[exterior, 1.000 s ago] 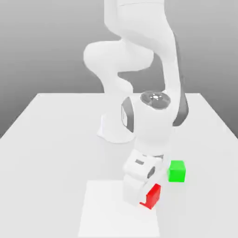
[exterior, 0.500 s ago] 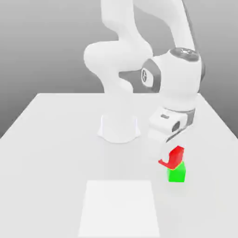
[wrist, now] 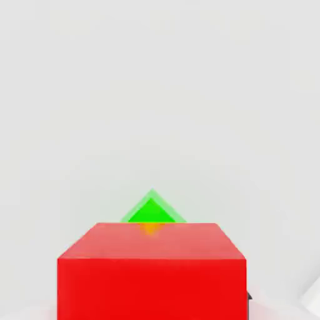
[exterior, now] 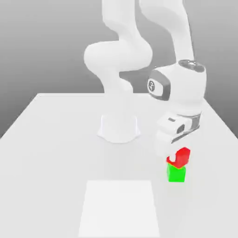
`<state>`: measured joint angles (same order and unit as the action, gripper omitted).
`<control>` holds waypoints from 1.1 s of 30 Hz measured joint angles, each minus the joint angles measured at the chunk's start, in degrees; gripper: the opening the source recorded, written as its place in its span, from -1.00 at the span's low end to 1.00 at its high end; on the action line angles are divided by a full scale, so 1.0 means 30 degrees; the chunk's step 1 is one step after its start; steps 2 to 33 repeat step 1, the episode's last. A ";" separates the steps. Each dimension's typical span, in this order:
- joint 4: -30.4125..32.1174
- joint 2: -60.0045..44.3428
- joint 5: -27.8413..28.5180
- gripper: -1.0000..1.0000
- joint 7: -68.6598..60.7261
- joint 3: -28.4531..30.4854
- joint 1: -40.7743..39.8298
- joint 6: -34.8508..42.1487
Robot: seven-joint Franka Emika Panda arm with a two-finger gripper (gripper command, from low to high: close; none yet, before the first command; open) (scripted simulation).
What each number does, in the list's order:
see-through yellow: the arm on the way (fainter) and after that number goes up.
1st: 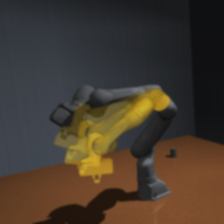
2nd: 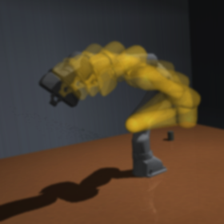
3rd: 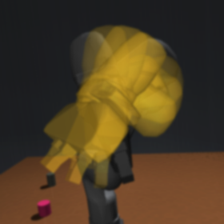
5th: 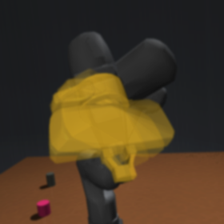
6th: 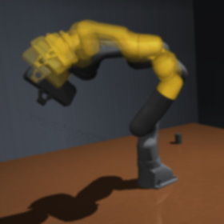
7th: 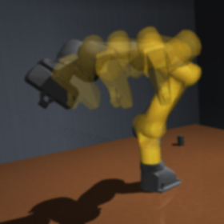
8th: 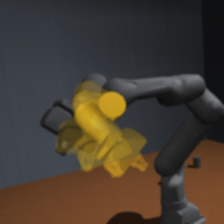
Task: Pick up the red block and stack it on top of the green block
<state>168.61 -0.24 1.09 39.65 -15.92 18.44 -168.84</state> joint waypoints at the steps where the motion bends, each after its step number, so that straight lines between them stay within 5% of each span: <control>1: 0.0000 0.0000 0.0000 1.00 0.0000 0.0000 -0.0067 0.0000; 33: 0.0000 0.0000 0.0000 1.00 0.0000 0.0000 -0.0067 0.0000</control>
